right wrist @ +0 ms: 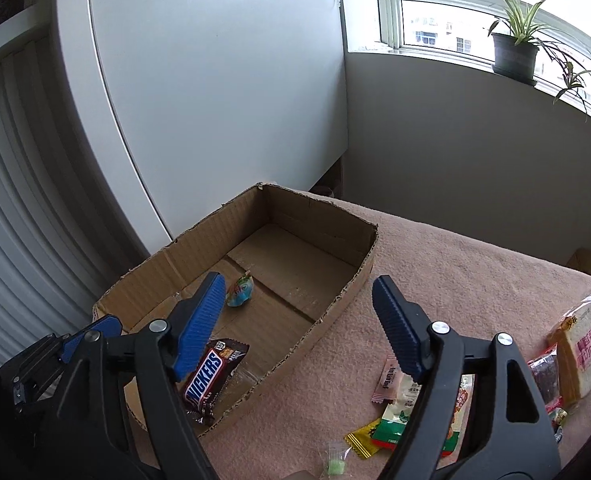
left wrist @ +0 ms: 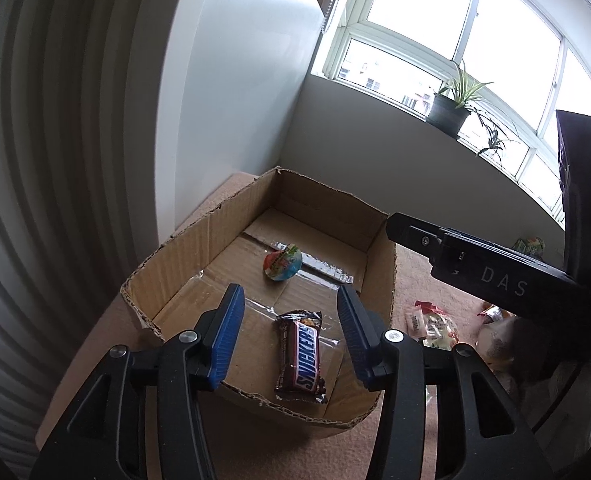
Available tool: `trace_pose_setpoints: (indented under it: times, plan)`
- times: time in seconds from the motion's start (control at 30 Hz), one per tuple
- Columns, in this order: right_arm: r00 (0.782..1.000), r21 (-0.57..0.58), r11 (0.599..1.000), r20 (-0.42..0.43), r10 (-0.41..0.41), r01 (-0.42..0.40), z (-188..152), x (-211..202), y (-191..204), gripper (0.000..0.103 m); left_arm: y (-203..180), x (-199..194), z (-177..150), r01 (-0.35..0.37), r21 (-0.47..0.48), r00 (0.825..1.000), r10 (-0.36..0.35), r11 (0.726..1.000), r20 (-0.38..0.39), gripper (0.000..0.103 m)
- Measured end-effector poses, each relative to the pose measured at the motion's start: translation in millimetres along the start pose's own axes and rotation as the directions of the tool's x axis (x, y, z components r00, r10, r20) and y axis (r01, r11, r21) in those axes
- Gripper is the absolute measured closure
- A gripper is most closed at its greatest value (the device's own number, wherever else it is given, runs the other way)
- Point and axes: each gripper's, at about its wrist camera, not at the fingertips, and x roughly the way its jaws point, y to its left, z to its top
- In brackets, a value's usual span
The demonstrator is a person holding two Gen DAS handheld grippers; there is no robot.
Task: Organize snacks
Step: 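Withdraw both open tools from the box back over the table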
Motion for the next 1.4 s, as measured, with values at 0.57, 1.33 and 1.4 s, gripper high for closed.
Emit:
trace_pose_setpoints:
  times: [0.57,1.33,1.4]
  plan:
    - [0.993,0.094,0.989,0.022,-0.119,0.116,-60.5,-97.3,-85.3,0.024,-52.2,-9.5,-24.0,0.166,0.119,0.985,-0.159,0.979,-0.062,0.056]
    - [0.953,0.127,0.955,-0.178,-0.245,0.269,-188.5,-130.4,-194.5,0.024,-108.8,19.4,-73.7,0.232,0.246,0.952,-0.169,0.941,-0.254,0.056]
    - [0.952,0.118,0.956,-0.183,-0.247,0.270,-190.1,-127.5,-196.7,0.024,-112.6,23.6,-75.4,0.226,0.255,0.952,-0.158,0.940,-0.261,0.056]
